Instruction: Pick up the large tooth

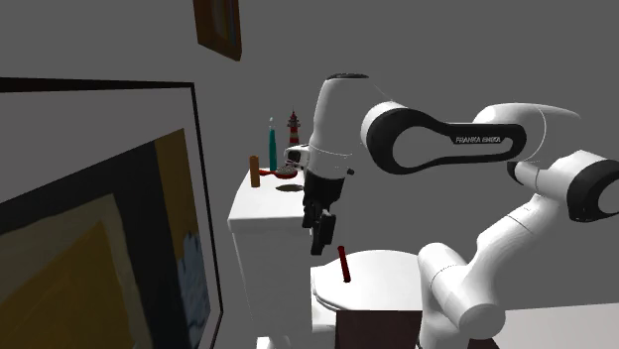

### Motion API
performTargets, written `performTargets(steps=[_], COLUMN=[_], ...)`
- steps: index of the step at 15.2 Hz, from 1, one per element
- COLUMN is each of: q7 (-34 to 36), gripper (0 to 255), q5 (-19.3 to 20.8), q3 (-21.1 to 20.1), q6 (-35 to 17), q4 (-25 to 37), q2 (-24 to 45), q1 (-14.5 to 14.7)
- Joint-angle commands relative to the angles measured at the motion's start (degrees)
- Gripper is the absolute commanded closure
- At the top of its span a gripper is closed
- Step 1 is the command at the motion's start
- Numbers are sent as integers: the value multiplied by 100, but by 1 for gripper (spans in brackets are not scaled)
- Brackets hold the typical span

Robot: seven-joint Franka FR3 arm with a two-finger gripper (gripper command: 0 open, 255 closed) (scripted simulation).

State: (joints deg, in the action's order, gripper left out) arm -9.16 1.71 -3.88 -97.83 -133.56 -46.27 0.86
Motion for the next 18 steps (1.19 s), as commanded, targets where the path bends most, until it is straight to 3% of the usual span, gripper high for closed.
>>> performTargets(steps=[1, 10, 18], q7=[0, -969, -1839], gripper=[0, 0, 0], q5=[0, 448, 595], q3=[0, 1089, 2024], q6=[0, -118, -187], q4=[0, 555, 1422], q2=[0, 757, 1754], q1=[0, -412, -649])
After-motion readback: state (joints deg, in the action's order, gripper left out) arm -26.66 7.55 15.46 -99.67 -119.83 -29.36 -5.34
